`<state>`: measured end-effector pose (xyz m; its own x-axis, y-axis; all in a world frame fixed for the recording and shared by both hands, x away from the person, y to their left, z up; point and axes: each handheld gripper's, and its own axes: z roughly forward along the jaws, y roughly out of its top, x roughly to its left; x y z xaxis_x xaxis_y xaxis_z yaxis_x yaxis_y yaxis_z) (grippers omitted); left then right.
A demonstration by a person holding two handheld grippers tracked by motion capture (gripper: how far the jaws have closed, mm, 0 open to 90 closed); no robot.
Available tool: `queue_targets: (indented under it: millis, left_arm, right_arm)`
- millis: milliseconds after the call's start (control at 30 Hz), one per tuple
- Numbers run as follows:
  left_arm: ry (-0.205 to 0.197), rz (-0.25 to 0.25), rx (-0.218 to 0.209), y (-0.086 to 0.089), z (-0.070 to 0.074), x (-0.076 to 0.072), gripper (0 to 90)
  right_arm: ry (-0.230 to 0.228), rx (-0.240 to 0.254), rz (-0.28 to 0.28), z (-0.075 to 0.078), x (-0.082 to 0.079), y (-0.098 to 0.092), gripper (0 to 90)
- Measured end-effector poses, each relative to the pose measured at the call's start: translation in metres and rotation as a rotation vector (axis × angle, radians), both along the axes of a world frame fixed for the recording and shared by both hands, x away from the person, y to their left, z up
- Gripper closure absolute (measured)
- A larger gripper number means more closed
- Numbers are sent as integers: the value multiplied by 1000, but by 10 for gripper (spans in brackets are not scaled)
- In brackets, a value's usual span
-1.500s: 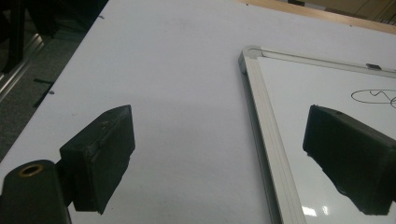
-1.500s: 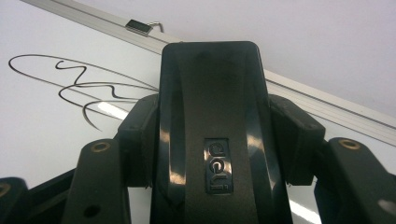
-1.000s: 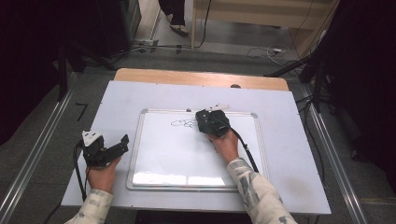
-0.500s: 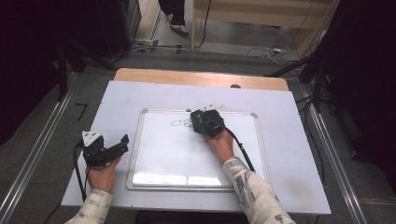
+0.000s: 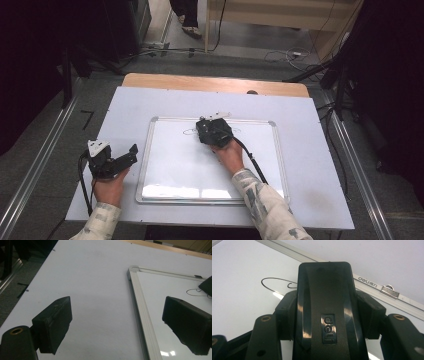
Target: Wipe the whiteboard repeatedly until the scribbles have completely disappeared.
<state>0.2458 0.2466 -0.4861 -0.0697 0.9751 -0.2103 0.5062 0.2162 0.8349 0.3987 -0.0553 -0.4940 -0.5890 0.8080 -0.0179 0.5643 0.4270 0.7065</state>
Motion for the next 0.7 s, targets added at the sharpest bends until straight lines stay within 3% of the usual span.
queue_targets:
  millis: [700]
  left_arm:
    - [-5, 2, -5, 0, 1, 0, 97]
  right_arm:
    - [-5, -8, 61, 0, -4, 29, 392]
